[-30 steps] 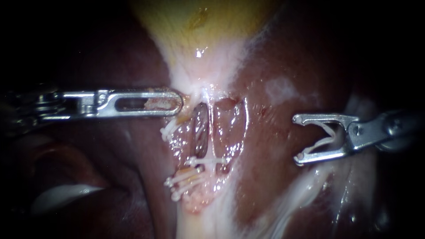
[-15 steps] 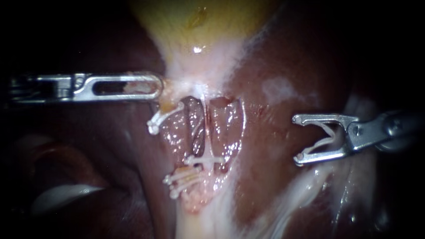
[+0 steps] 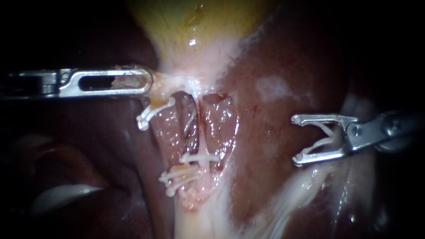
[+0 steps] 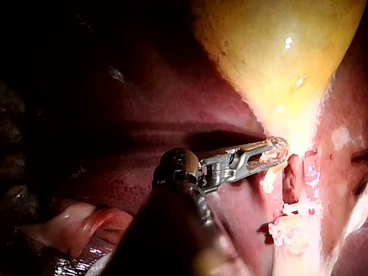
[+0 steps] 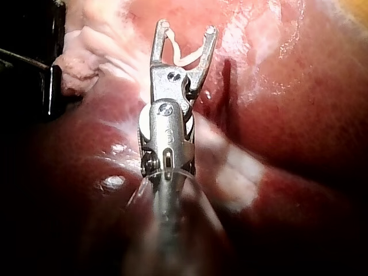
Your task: Clipping second clip right tube
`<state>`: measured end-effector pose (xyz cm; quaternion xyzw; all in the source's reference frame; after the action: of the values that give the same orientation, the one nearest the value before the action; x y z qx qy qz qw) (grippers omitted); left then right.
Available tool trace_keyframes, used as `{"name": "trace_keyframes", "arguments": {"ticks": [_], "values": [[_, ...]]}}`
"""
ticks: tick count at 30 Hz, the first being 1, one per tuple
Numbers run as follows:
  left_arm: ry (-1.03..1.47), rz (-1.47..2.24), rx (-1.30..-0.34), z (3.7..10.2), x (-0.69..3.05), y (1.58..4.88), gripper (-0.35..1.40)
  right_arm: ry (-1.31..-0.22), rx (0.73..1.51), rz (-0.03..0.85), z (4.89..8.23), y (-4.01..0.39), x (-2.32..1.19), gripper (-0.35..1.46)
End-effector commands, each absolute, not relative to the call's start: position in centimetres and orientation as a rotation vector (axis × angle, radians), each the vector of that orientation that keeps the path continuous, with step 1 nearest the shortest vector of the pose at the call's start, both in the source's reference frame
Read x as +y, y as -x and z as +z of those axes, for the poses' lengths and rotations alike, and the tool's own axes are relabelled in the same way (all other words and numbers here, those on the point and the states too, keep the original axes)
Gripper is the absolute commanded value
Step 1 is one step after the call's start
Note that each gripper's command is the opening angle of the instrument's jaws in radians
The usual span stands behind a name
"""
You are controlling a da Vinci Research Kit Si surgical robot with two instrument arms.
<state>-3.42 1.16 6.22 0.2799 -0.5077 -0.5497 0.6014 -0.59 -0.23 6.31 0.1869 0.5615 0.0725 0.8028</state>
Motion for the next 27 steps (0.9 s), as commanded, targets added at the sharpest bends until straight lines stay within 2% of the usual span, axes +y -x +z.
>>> {"name": "trace_keyframes", "arguments": {"ticks": [1,12,18,27], "values": [[-0.647,-1.274,-1.176,6.23,1.15,3.42,-0.35,-0.414,1.201,0.174,6.31,0.56,-0.24,0.5],[-0.644,-1.276,-1.176,6.2,1.13,3.45,-0.35,-0.527,1.165,0.375,6.42,0.02,-0.3,0.5],[-0.643,-1.277,-1.176,6.19,1.12,3.46,-0.35,-0.576,1.152,0.447,6.55,-0.26,-0.32,0.5],[-0.642,-1.279,-1.176,6.18,1.11,3.47,-0.35,-0.617,1.146,0.494,6.82,-0.62,-0.37,0.5]]}}
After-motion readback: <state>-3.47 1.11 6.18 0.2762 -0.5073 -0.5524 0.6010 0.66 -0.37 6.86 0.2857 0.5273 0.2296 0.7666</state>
